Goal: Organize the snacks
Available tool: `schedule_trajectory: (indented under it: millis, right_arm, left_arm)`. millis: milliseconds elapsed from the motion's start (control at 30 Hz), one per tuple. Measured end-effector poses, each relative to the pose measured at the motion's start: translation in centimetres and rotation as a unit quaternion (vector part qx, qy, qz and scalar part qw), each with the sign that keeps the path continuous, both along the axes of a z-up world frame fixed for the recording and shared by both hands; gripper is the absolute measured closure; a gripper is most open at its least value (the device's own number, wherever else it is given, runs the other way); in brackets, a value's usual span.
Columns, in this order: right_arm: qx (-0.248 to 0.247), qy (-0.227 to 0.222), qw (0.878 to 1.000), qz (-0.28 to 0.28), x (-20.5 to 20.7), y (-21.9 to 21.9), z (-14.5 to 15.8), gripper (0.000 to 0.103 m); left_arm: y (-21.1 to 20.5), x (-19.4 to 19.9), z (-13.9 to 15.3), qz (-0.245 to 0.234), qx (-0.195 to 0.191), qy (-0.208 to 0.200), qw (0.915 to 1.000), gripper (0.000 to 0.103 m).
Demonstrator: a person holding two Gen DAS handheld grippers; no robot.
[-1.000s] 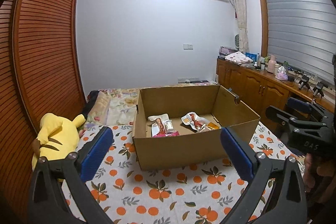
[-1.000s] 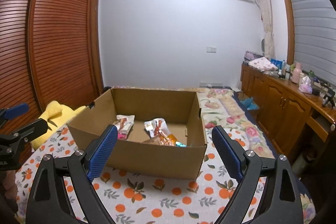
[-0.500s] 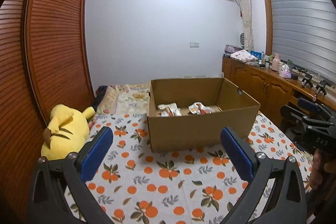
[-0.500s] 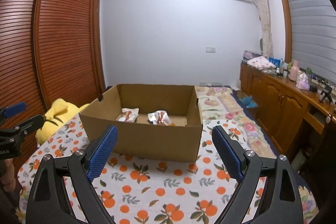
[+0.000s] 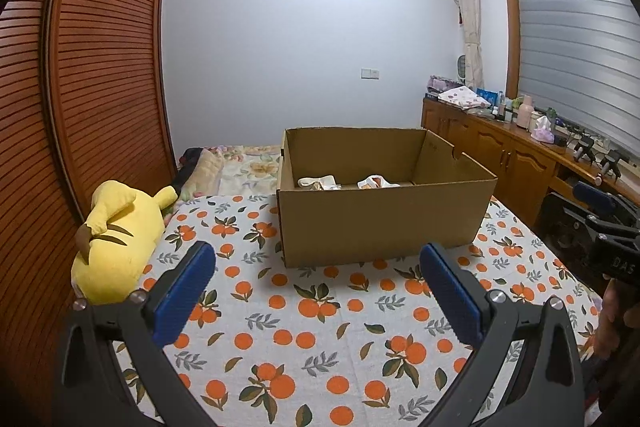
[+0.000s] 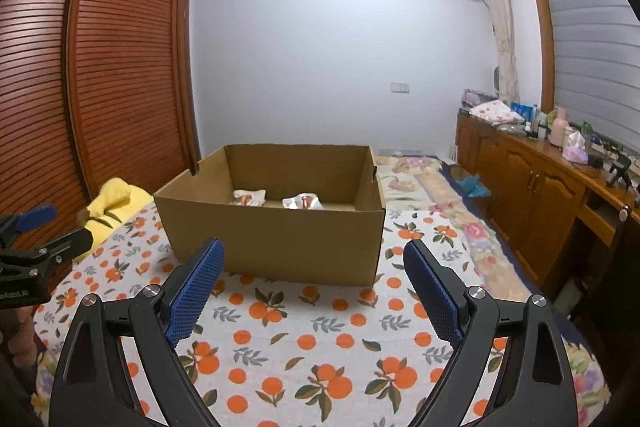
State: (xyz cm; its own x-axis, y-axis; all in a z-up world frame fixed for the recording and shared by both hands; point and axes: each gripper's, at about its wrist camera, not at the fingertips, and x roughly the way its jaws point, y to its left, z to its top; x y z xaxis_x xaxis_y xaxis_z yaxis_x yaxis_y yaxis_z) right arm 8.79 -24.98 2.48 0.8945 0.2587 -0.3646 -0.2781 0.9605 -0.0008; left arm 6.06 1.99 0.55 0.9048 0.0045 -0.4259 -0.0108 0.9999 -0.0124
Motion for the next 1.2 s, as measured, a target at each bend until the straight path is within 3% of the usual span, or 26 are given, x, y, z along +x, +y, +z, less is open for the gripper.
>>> schedule_trajectory:
  millis: [1200]
  right_arm:
    - [-0.002, 0.005, 1.000, 0.003, -0.14, -0.10, -0.57, 0.010]
  left_arm:
    - [-0.09, -0.30, 0.14, -0.004, 0.005, -0.004, 1.0000, 0.000]
